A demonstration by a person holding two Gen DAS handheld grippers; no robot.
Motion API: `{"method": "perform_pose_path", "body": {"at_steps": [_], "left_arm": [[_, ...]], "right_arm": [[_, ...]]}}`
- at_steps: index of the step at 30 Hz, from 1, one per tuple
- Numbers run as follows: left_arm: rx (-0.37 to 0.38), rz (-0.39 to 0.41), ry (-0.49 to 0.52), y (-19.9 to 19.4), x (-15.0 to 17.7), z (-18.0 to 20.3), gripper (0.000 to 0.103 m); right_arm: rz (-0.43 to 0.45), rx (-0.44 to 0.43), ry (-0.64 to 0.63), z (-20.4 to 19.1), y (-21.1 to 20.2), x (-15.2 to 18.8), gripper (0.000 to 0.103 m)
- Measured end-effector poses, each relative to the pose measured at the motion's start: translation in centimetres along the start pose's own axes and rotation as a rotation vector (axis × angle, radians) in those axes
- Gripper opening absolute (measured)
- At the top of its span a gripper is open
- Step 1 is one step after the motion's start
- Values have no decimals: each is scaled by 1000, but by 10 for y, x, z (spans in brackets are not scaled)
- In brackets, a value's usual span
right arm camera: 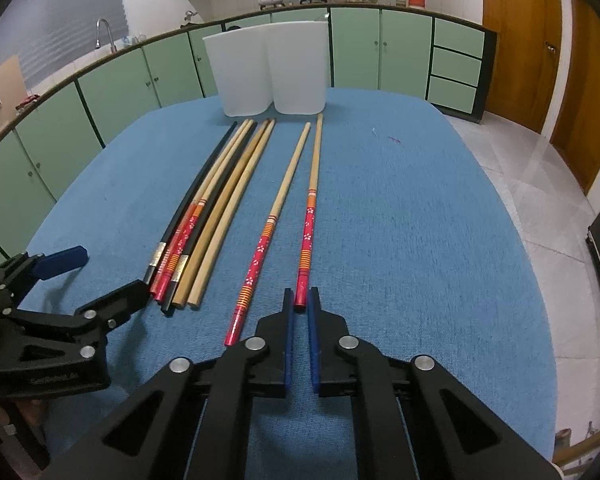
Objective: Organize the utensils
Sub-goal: 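Withdraw both tools and move toward the chopsticks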
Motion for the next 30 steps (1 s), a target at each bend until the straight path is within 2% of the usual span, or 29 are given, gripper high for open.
{"method": "perform_pose_path", "body": {"at_steps": [6, 11, 16, 18, 30], "left_arm": [[-20, -1, -33, -3, 0, -13, 95], [-8, -1, -15, -4, 3, -4, 94], [1, 11, -1, -5, 1, 5, 74], [4, 14, -7, -5, 0, 5, 70], [12, 22, -1, -7, 0, 11, 59]], "right_arm": [[1, -2, 3, -2, 0, 1, 6], [2, -4, 5, -3, 0, 1, 7], [4, -13, 14, -3, 0, 1, 7], [8, -25, 24, -2, -1, 1, 7], [18, -69, 21, 1, -9, 8, 8]]}}
Point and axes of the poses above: each gripper's, at about its wrist camera, not at the fingertips, and y roughly the way its jaws point, z to its right, x to its underside, the point moved 6 cm from there along y, roughly the way its jaws point, and after that the axes turned 2 degrees about -x, right-handed, at the moved point
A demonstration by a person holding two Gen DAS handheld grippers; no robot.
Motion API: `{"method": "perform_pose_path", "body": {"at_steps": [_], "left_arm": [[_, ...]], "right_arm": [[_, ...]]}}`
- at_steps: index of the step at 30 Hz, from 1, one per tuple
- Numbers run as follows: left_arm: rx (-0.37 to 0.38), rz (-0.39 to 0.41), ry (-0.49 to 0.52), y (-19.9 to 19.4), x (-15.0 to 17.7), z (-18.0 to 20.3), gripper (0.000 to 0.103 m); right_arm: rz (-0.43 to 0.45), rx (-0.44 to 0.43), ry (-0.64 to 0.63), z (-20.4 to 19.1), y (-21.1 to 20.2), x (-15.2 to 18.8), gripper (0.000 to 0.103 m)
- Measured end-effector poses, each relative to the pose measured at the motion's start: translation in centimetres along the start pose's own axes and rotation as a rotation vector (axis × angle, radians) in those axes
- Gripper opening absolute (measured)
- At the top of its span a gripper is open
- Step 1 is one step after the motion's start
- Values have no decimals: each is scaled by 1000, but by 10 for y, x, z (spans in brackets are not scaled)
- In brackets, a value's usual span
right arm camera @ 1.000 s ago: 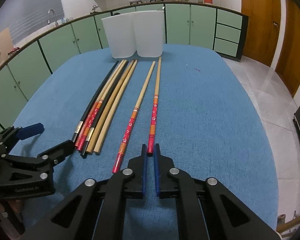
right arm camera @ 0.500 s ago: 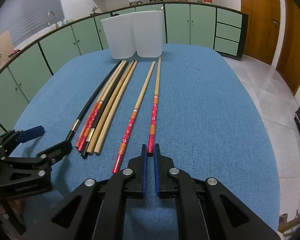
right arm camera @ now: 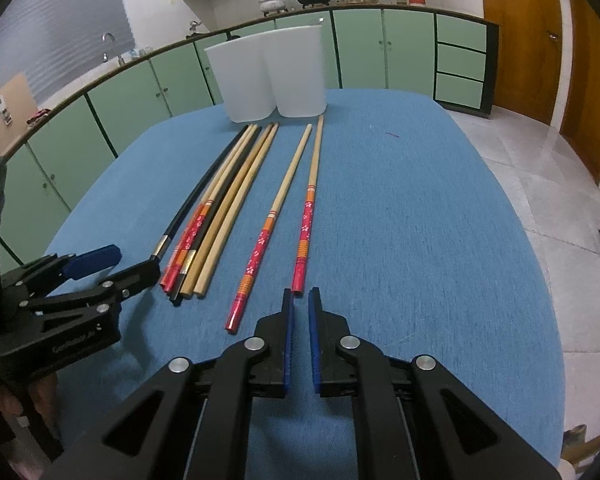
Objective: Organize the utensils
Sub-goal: 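Withdraw both tools and move toward the chopsticks, then grasp a black chopstick with the left tool while the right tool grasps a red chopstick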
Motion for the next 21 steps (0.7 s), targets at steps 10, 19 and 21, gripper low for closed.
{"method": "perform_pose_path", "body": {"at_steps": [10, 19, 21], "left_arm": [[1, 1, -1, 0, 0, -3, 59], [-3, -4, -8, 2, -2, -3, 59], [-2, -4, -7, 3, -3, -1, 56]], "right_arm": [[-5, -10, -8, -2, -1, 2, 8], [-20, 27, -7, -3, 14, -10, 9], [-23, 38, -5, -3, 15, -11, 8]]}}
Point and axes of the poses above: each gripper's, at about its wrist camera, not at the fingertips, and y roughly the way its jaws point, z to its right, x to its underside, the point moved 6 cm from there along y, roughly the way its jaws point, and after that the axes turned 2 degrees about -x, right-handed, at the moved point
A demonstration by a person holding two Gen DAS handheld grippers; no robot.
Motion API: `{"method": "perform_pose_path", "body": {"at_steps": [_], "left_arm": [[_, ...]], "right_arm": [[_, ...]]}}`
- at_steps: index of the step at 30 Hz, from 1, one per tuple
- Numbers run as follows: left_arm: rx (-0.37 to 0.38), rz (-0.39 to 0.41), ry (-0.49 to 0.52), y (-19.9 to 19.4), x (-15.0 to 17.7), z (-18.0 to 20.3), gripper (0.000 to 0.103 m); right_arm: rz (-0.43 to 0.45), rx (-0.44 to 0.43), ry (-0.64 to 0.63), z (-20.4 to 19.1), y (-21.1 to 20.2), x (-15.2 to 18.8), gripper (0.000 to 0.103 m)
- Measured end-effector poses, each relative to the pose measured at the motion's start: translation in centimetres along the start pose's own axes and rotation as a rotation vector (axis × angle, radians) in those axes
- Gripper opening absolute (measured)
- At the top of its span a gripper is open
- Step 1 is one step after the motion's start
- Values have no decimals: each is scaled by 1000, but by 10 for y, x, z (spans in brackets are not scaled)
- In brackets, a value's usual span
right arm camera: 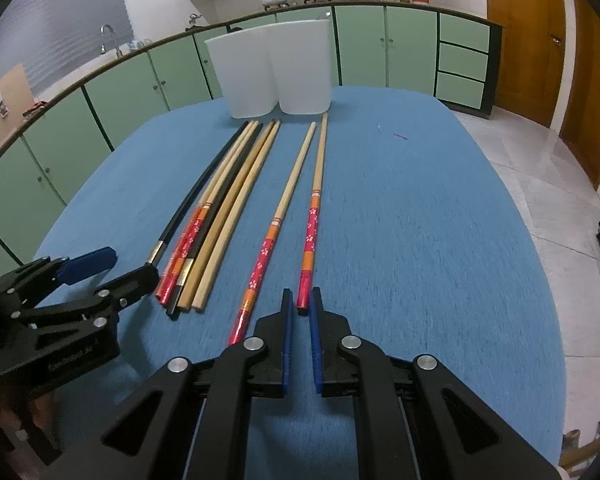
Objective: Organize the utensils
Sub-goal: 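Grasp a black chopstick with the left tool while the right tool grasps a red chopstick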
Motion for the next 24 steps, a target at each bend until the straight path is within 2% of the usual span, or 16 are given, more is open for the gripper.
{"method": "perform_pose_path", "body": {"at_steps": [5, 7, 9, 14, 17, 24], "left_arm": [[18, 1, 0, 1, -1, 5, 39], [36, 2, -5, 0, -2, 5, 20], [45, 2, -7, 0, -2, 6, 7], [43, 9, -21, -6, -3, 3, 6], [11, 58, 1, -23, -9, 0, 6], [3, 198, 17, -75, -40, -5, 6]], "right_arm": [[0, 18, 2, 0, 2, -2, 7], [1, 14, 8, 0, 2, -1, 7], [4, 7, 16, 2, 1, -1, 6], [18, 23, 8, 5, -11, -3, 6], [52, 23, 7, 8, -28, -9, 6], [167, 42, -29, 11, -77, -40, 6]]}}
Point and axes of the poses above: each gripper's, at about its wrist camera, not at the fingertips, and y roughly the way its jaws point, z to its right, x to its underside, the point moved 6 cm from there along y, roughly the way its jaws point, and after that the axes turned 2 degrees about -x, right-handed, at the moved point
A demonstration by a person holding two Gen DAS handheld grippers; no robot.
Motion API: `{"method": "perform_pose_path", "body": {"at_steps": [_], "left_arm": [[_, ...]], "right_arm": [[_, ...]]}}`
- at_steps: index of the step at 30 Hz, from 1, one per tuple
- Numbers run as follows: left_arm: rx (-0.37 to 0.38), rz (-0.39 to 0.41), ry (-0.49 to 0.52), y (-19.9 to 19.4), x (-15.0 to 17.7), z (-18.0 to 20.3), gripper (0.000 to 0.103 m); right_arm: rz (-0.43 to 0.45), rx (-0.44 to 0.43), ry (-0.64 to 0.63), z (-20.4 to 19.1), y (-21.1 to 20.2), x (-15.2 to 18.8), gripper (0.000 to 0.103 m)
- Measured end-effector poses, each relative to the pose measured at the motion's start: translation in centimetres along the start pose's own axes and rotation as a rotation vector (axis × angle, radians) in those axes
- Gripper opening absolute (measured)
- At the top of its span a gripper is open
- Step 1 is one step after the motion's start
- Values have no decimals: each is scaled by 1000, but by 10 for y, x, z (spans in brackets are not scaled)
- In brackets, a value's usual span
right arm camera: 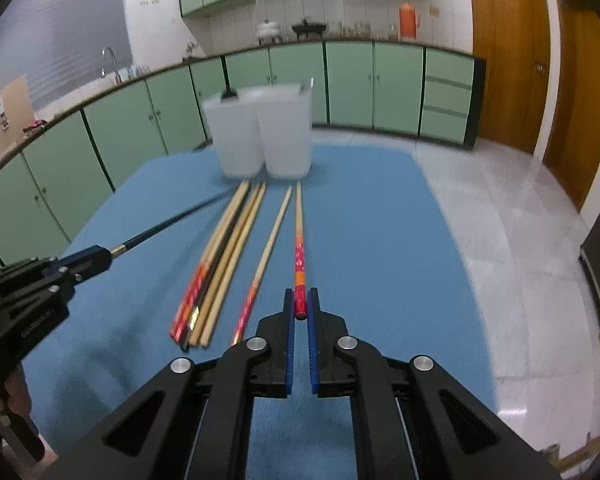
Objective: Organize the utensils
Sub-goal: 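Grasp a black chopstick with the left tool while the right tool grasps a red chopstick, then lower both chopsticks into the white holder and open both tools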
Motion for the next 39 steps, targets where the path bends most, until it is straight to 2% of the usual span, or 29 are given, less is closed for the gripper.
{"method": "perform_pose_path", "body": {"at_steps": [7, 13, 21, 31, 39], "left_arm": [[26, 109, -21, -28, -48, -5, 6], [42, 162, -29, -32, -84, -4, 6], [69, 195, -37, -33, -116, -5, 6], [78, 248, -31, -46, -138, -9, 6], [75, 338, -41, -63, -177, -12, 6]], "right_arm": [[96, -26, -3, 4, -33, -46, 6], [145, -61, 23, 8, -44, -80, 6], [182, -90, 13, 13, -54, -124, 6], [205, -138, -33, 11, -60, -157, 6], [297, -155, -56, 13, -82, -203, 6]]}}
Point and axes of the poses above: each gripper's, at about its wrist camera, not at the fingertips, and y roughly the way its jaws point, z to its right, x to its underside, the point moved 6 cm from there along y, roughly the way its jaws point, and after that the axes turned 2 degrees about -x, right-handed, at the moved point
